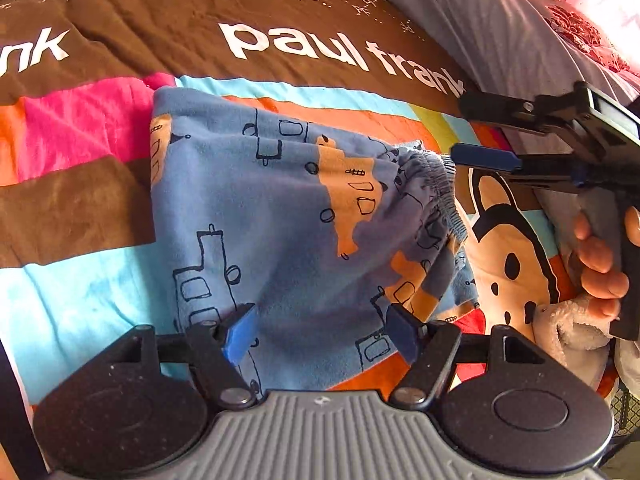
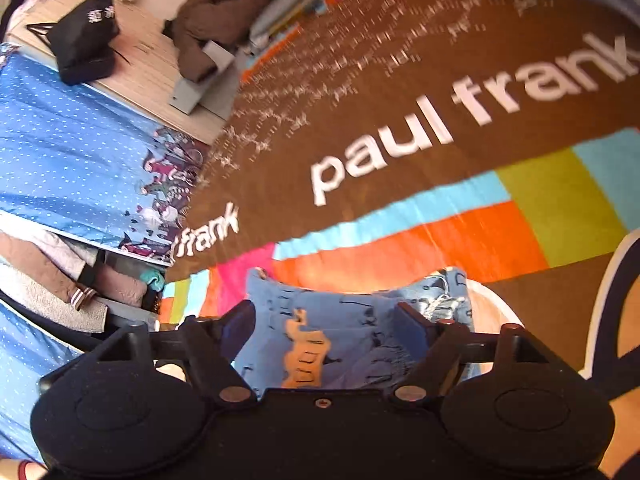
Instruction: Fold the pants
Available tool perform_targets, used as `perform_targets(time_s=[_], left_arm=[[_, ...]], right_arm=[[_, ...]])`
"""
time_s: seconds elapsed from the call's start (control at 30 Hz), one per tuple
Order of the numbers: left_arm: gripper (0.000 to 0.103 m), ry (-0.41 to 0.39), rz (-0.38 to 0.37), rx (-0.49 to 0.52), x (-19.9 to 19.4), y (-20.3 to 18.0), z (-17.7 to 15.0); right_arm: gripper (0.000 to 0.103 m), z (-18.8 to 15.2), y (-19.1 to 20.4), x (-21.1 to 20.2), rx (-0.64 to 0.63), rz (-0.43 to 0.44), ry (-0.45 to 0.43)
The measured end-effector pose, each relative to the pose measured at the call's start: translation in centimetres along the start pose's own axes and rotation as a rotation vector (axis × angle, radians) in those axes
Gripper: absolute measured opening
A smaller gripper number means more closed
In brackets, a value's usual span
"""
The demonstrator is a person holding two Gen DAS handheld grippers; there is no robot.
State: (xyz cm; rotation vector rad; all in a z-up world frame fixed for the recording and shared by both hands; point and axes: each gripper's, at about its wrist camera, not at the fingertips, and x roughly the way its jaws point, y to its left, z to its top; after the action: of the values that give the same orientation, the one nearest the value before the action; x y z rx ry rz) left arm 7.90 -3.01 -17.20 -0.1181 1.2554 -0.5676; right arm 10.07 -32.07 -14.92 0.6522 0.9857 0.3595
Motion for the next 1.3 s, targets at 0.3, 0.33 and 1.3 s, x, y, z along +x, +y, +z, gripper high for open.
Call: perform_targets(time_s=[0.3, 0.33, 1.3], left_arm=[[0.079, -0.093, 0.083, -0.124, -4.0, 4.8, 0.5], [0.079, -0.093, 0.093, -0.142, -3.8, 5.7, 0.7], [0.063, -0.074, 0.024, -0.128, 1.7, 5.6, 3.4]], right_arm=[[0.082, -1.7, -4.4, -2.8, 0.083, -0.095, -0.043], [0.082, -1.9, -5.0, -2.6, 0.088, -0.104, -0.035], [0.027, -5.2, -10.3, 0.8, 0.173, 0.124, 0.037]])
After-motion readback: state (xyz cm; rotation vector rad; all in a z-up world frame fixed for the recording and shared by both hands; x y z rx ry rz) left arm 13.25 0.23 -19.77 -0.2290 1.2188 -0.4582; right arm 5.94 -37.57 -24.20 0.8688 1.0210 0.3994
